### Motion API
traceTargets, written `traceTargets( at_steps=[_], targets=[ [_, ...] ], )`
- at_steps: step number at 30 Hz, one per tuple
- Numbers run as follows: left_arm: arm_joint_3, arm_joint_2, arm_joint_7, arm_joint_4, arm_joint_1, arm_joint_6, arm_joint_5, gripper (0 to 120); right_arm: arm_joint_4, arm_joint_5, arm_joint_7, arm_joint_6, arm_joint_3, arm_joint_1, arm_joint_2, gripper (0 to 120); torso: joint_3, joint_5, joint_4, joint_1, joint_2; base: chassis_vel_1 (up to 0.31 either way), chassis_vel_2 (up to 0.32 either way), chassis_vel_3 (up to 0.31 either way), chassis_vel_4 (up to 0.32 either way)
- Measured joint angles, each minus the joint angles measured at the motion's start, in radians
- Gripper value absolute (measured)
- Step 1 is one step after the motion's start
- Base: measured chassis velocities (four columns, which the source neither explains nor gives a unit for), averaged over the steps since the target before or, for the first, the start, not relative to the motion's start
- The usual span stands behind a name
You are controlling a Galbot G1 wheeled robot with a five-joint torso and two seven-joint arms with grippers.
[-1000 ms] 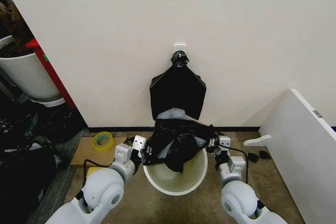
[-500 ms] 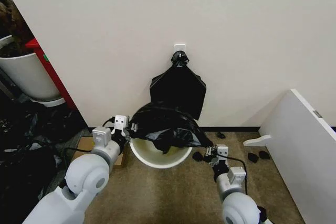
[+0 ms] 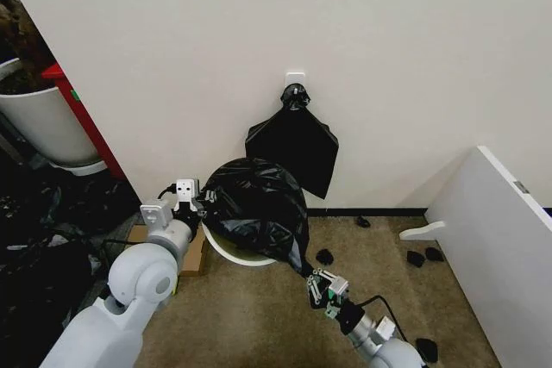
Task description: Place the garbage bag over the trash bin.
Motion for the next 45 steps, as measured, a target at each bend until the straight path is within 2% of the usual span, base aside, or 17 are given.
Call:
traceTargets(
  at_steps=[1, 4, 7, 8, 10, 14, 16, 20, 23, 25, 28, 29, 30, 32, 34, 38, 45],
  targets=[
    [0.001, -0.001, -0.001, 0.000, 0.002, 0.000, 0.000, 1, -0.027, -0.115, 0.084, 0.006, 0.012, 0.014, 0.006, 3, 0.000, 0.0003, 0.0002, 0.000, 0.000, 0.000, 0.000, 0.000, 0.000],
    [0.003, 0.001, 0.000, 0.000, 0.003, -0.003, 0.000, 1, -0.058, -0.228, 0.175, 0.030, 0.037, 0.029, 0.004, 15, 0.000, 0.0000, 0.0000, 0.000, 0.000, 0.000, 0.000, 0.000, 0.000],
    [0.003, 0.003, -0.001, 0.004, 0.001, -0.003, 0.001, 1, -0.070, -0.256, 0.180, 0.064, 0.059, 0.031, -0.003, 21, 0.000, 0.0001, -0.0001, 0.000, 0.000, 0.000, 0.000, 0.000, 0.000],
    [0.003, 0.004, -0.001, 0.008, 0.000, -0.003, 0.002, 1, -0.075, -0.243, 0.129, 0.128, 0.079, 0.030, -0.015, 29, 0.000, -0.0001, -0.0001, 0.000, 0.000, 0.000, 0.000, 0.000, 0.000],
    [0.004, 0.005, -0.001, 0.009, -0.001, -0.002, 0.002, 1, -0.072, -0.202, 0.064, 0.168, 0.091, 0.025, -0.023, 32, 0.000, 0.0000, 0.0002, 0.000, 0.000, 0.000, 0.000, 0.000, 0.000],
    [0.007, 0.004, -0.001, 0.011, -0.001, -0.003, 0.007, 1, -0.012, 0.072, -0.258, 0.220, 0.147, -0.016, -0.053, 49, 0.000, 0.0000, -0.0002, 0.000, 0.000, 0.000, 0.000, 0.000, 0.000],
    [0.010, 0.004, 0.000, 0.012, 0.000, -0.003, 0.016, 1, 0.023, 0.167, -0.349, 0.221, 0.164, -0.033, -0.063, 52, 0.000, 0.0002, -0.0003, 0.000, 0.000, 0.000, 0.000, 0.000, 0.000],
    [0.017, 0.003, 0.003, 0.020, 0.011, -0.019, 0.063, 1, 0.115, 0.312, -0.400, 0.208, 0.179, -0.073, -0.090, 70, 0.000, 0.0000, -0.0003, 0.000, 0.000, 0.000, 0.000, 0.000, 0.000],
    [0.035, 0.006, 0.005, 0.032, 0.037, -0.048, 0.142, 1, 0.288, 0.367, -0.200, 0.086, 0.152, -0.116, -0.126, 82, 0.000, 0.0000, 0.0002, 0.000, 0.000, 0.000, 0.000, 0.000, 0.000],
    [0.038, 0.007, 0.006, 0.033, 0.040, -0.052, 0.152, 1, 0.322, 0.355, -0.139, 0.053, 0.146, -0.125, -0.133, 86, 0.000, -0.0001, 0.0003, 0.000, 0.000, 0.000, 0.000, 0.000, 0.000],
    [0.053, 0.006, 0.012, 0.035, 0.046, -0.063, 0.181, 1, 0.453, 0.238, 0.135, -0.155, 0.111, -0.158, -0.163, 98, 0.000, -0.0001, -0.0001, 0.000, 0.000, 0.000, 0.000, 0.000, 0.000],
    [0.053, 0.006, 0.012, 0.035, 0.046, -0.063, 0.181, 1, 0.453, 0.238, 0.135, -0.155, 0.111, -0.158, -0.163, 98, 0.000, -0.0001, -0.0001, 0.000, 0.000, 0.000, 0.000, 0.000, 0.000],
    [0.059, 0.004, 0.013, 0.031, 0.047, -0.064, 0.185, 1, 0.526, 0.203, 0.244, -0.321, 0.086, -0.174, -0.190, 100, 0.000, 0.0000, -0.0002, 0.000, 0.000, 0.000, 0.000, 0.000, 0.000],
    [0.066, 0.004, 0.013, 0.024, 0.049, -0.064, 0.186, 1, 0.596, 0.194, 0.276, -0.487, 0.064, -0.176, -0.218, 91, 0.000, -0.0001, 0.0000, 0.000, 0.000, 0.000, 0.000, 0.000, 0.000],
    [0.067, 0.004, 0.013, 0.023, 0.049, -0.064, 0.186, 1, 0.604, 0.201, 0.271, -0.507, 0.062, -0.174, -0.222, 88, 0.000, 0.0000, -0.0001, 0.000, 0.000, 0.000, 0.000, 0.000, 0.000],
    [0.069, 0.009, 0.010, 0.020, 0.049, -0.065, 0.185, 1, 0.674, 0.368, 0.273, -0.632, 0.046, -0.163, -0.232, 72, 0.000, 0.0000, -0.0001, 0.000, 0.000, 0.000, 0.000, 0.000, 0.000],
    [0.078, 0.007, 0.008, 0.020, 0.041, -0.065, 0.184, 1, 0.696, 0.381, 0.348, -0.788, 0.029, -0.142, -0.234, 45, 0.000, 0.0000, -0.0001, 0.000, 0.000, 0.000, 0.000, 0.000, 0.000]
  ],
)
